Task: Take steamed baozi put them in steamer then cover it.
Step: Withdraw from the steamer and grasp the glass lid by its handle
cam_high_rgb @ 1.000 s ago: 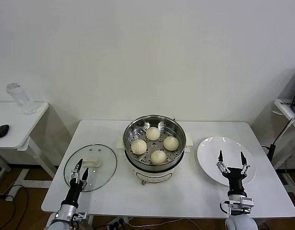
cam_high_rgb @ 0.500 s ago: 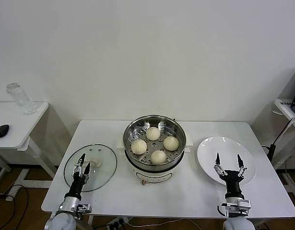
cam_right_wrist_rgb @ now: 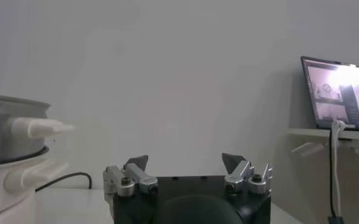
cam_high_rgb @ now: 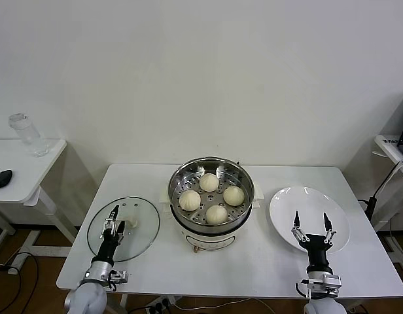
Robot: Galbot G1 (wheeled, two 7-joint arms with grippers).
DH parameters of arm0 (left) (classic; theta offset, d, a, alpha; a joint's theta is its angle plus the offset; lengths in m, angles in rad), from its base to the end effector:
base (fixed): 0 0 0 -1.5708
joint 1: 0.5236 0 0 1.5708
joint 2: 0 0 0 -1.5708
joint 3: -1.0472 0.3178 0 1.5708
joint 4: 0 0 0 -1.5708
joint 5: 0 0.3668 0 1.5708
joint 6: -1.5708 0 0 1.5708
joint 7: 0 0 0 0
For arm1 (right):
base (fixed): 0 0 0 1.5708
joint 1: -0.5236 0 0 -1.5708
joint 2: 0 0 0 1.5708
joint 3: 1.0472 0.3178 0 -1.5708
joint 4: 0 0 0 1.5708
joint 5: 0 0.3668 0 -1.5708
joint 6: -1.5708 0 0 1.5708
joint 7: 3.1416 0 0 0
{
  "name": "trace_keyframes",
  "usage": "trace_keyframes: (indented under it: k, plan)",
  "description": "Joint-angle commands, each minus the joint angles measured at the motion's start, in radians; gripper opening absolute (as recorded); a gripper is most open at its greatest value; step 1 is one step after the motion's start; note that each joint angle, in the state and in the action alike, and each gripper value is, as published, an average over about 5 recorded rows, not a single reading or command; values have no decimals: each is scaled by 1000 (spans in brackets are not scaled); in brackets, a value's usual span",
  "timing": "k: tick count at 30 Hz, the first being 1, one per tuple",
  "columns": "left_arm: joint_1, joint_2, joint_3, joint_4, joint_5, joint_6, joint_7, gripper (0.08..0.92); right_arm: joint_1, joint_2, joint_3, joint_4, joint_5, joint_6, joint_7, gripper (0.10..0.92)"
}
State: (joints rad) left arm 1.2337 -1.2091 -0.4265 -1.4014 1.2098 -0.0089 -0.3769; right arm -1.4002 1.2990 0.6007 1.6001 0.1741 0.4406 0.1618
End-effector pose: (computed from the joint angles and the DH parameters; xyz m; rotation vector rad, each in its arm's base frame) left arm 0.2855 0.1016 -0.4278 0.0468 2.2058 2.1986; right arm 0.2434 -0.1096 -0.3968 0.2798 2.9821 -0.1600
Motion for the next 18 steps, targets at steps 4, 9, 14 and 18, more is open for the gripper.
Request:
trace_keyframes:
  k: [4, 9, 14, 18]
  plan:
    - [-39, 5, 19, 37, -16, 9, 19, 823, -4, 2, 4, 2, -4, 3, -2, 823]
    - [-44, 6, 23, 39, -27, 12, 41, 823, -5, 4, 7, 1, -8, 6, -3, 823]
    - [-52, 8, 24, 46, -32, 13, 50, 800, -7, 6, 8, 3, -14, 6, -4, 823]
    - [-52, 10, 24, 47, -36, 14, 56, 707, -6, 7, 9, 4, -16, 6, -4, 823]
